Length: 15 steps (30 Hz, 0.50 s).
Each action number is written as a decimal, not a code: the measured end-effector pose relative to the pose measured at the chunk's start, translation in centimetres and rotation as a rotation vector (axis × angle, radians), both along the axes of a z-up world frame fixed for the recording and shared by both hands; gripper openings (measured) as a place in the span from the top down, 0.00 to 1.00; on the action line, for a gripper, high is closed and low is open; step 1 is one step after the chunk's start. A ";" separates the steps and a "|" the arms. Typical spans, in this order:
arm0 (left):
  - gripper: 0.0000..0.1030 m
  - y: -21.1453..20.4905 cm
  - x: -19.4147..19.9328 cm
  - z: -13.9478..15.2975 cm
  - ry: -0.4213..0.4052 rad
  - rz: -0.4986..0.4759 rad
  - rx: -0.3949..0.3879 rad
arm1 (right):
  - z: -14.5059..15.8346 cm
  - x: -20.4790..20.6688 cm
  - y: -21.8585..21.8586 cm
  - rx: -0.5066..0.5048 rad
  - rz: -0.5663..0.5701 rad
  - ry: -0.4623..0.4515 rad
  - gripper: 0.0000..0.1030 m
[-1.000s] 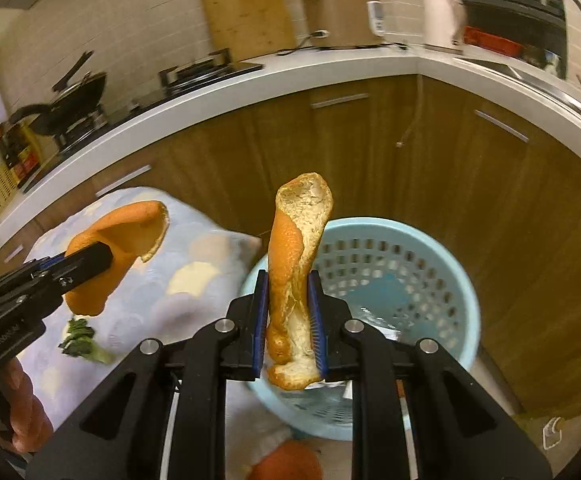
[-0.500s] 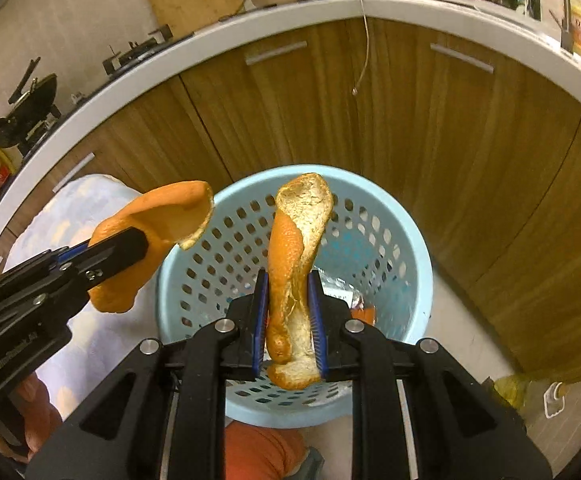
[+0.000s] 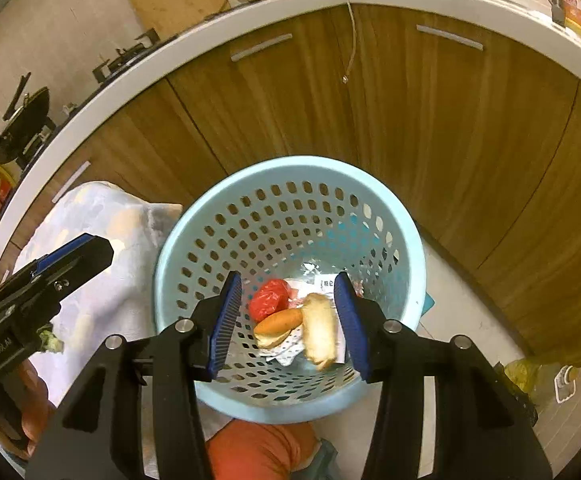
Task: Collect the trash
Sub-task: 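Carry the peel and crust over the blue basket and open both tools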
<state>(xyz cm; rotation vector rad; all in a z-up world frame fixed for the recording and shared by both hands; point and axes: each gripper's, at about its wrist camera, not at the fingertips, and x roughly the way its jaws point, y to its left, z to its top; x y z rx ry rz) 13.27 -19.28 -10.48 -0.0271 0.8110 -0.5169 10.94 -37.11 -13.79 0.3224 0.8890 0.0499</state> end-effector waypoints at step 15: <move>0.48 11.0 -3.3 4.4 -0.093 0.221 -0.045 | 6.1 -1.4 11.8 -0.038 0.315 -0.212 0.56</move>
